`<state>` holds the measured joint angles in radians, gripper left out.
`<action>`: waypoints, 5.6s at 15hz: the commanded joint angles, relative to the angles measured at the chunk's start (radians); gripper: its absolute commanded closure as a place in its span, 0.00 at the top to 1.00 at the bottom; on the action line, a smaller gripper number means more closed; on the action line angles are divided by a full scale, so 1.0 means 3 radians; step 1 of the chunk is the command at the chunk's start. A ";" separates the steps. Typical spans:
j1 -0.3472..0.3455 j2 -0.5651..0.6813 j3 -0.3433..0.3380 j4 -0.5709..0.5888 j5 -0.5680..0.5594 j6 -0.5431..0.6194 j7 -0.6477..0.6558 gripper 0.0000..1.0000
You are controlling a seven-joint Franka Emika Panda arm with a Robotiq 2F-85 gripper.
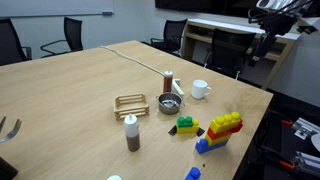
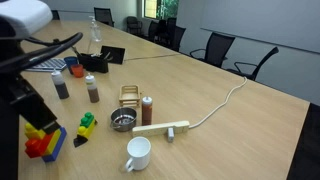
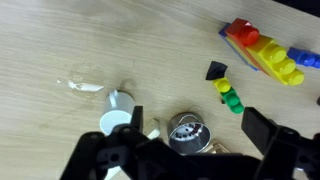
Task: Remove the green block from the top of the yellow block and place it on the table
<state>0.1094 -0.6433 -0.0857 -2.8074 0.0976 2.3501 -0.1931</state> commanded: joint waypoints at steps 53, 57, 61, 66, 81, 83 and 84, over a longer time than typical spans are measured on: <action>0.0487 0.3155 0.0892 0.1819 -0.0977 0.0702 -0.0031 1.00; 0.0465 0.3433 0.0933 0.2037 -0.0968 0.0605 -0.0129 1.00; 0.0471 0.3642 0.0935 0.2180 -0.0977 0.0572 -0.0175 1.00; 0.0453 0.3764 0.0950 0.2267 -0.0947 0.0581 -0.0209 1.00; 0.0426 0.3767 0.0950 0.2276 -0.0923 0.0600 -0.0201 0.16; 0.0441 0.3743 0.0945 0.2275 -0.0933 0.0571 -0.0181 0.11; 0.0453 0.3728 0.0939 0.2277 -0.0941 0.0541 -0.0161 0.10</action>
<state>0.2617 0.4851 0.1800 -2.1338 -0.1831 2.5505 -0.2325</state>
